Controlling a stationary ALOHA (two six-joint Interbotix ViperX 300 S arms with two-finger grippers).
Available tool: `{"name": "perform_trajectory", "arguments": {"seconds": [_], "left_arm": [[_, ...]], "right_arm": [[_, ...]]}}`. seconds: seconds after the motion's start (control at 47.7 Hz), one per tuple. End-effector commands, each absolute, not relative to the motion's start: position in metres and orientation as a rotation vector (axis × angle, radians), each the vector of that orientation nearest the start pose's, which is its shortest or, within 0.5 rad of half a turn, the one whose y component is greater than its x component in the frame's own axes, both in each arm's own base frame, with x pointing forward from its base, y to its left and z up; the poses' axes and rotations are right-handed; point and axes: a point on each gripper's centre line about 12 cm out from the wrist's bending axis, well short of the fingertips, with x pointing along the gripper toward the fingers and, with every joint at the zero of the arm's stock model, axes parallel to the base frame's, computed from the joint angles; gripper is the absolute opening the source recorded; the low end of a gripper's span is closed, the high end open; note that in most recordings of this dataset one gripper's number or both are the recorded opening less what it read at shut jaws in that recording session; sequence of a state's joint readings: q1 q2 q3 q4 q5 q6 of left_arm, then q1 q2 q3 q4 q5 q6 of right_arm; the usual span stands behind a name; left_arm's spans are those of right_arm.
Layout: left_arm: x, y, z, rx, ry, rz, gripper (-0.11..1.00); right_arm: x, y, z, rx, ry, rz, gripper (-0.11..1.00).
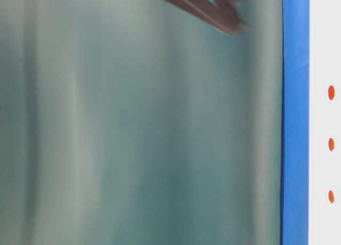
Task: Hit the mark with a hammer.
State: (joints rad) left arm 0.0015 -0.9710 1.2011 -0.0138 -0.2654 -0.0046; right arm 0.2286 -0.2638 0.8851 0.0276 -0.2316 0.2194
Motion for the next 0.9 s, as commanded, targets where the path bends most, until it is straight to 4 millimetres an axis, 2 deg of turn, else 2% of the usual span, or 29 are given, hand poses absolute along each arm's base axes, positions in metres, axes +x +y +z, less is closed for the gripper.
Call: {"name": "perform_trajectory", "arguments": {"seconds": [0.0, 0.063, 0.126, 0.272, 0.419, 0.733, 0.88], "left_arm": [[0.197, 0.0, 0.284, -0.021, -0.044, 0.004, 0.0], [0.197, 0.001, 0.283, -0.021, -0.041, 0.005, 0.0], [0.196, 0.001, 0.282, -0.022, -0.041, 0.005, 0.0], [0.196, 0.001, 0.28, -0.024, -0.04, 0.006, 0.0], [0.195, 0.001, 0.279, -0.024, -0.037, 0.006, 0.0], [0.194, 0.001, 0.276, -0.024, -0.031, 0.006, 0.0], [0.194, 0.001, 0.274, -0.024, -0.025, 0.006, 0.0]], "right_arm": [[0.341, 0.08, 0.21, 0.204, 0.42, 0.171, 0.72], [0.354, 0.087, 0.196, 0.206, 0.45, 0.171, 0.88], [0.366, 0.09, 0.186, 0.211, 0.463, 0.167, 0.95], [0.39, 0.098, 0.163, 0.235, 0.471, 0.154, 0.92], [0.404, 0.104, 0.141, 0.261, 0.463, 0.139, 0.93], [0.415, 0.118, 0.101, 0.298, 0.472, 0.115, 0.93], [0.417, 0.117, 0.086, 0.321, 0.499, 0.081, 0.93]]}}
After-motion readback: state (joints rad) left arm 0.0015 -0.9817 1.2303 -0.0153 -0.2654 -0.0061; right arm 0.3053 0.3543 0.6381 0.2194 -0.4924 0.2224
